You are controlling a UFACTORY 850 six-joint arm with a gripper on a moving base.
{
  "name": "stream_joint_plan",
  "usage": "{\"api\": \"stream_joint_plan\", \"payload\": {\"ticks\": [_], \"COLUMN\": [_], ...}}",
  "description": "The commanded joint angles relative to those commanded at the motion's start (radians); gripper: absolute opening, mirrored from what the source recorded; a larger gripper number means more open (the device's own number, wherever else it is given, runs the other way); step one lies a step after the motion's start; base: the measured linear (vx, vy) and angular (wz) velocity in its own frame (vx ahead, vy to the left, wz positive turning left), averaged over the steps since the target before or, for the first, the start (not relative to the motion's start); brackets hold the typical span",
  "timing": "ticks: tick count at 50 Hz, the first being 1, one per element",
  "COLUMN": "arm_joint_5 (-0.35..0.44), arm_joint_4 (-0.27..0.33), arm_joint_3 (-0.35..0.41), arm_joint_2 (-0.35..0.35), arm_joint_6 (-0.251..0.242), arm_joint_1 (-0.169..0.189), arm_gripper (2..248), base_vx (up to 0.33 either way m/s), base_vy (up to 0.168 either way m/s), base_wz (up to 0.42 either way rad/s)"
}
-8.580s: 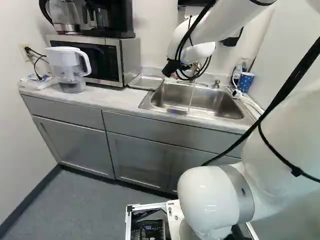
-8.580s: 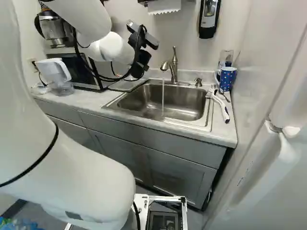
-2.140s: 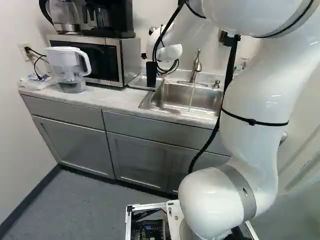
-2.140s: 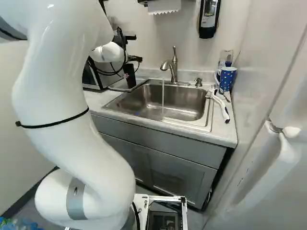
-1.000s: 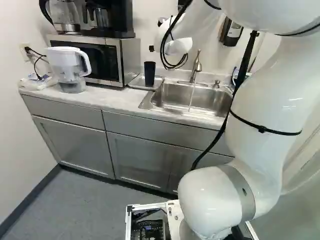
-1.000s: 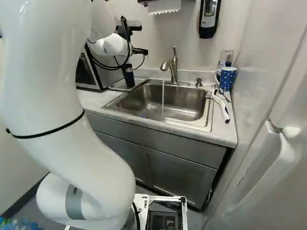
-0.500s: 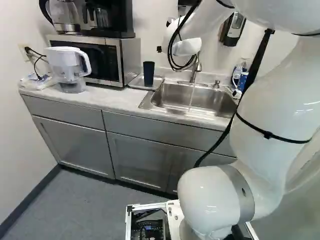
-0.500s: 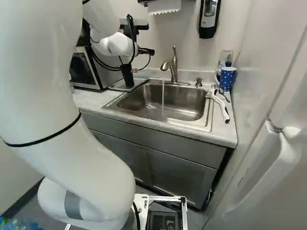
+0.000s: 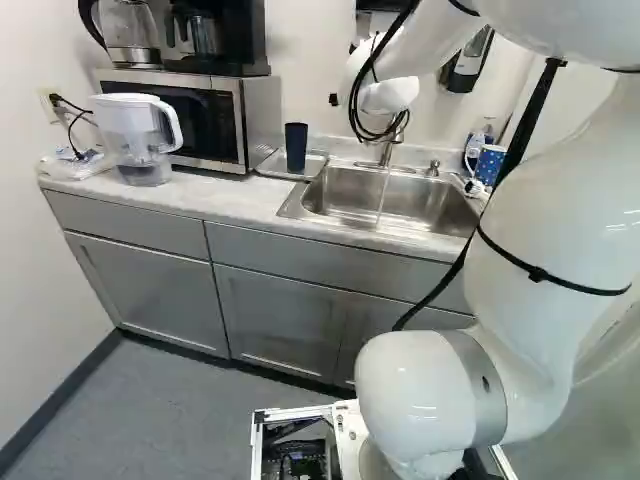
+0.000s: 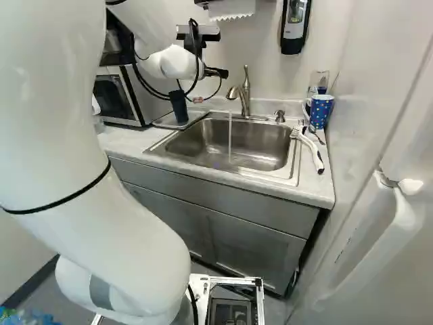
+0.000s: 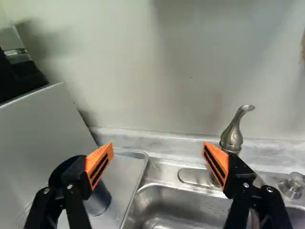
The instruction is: Rinse the cup and place it in the tray
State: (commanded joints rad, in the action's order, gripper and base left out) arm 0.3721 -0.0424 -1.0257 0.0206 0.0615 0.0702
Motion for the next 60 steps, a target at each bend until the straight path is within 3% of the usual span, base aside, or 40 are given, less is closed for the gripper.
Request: {"api": "stream_joint_plan", "payload": {"ticks": [34, 60], "arm_joint_5": [-0.003, -0.091], "arm_joint_4": [0.0, 0.0], "arm_joint_3": [-0.092, -0.185], "arm_joint_2": [0.025, 0.063], "arm_joint_6": [0.0, 0.0], "arm_joint_1": [0.062, 0.083], "arm_gripper": [247, 247], "base_vx": [0.0, 0.0], "base_vy": [0.0, 0.0], "base_wz": [0.0, 0.0]}}
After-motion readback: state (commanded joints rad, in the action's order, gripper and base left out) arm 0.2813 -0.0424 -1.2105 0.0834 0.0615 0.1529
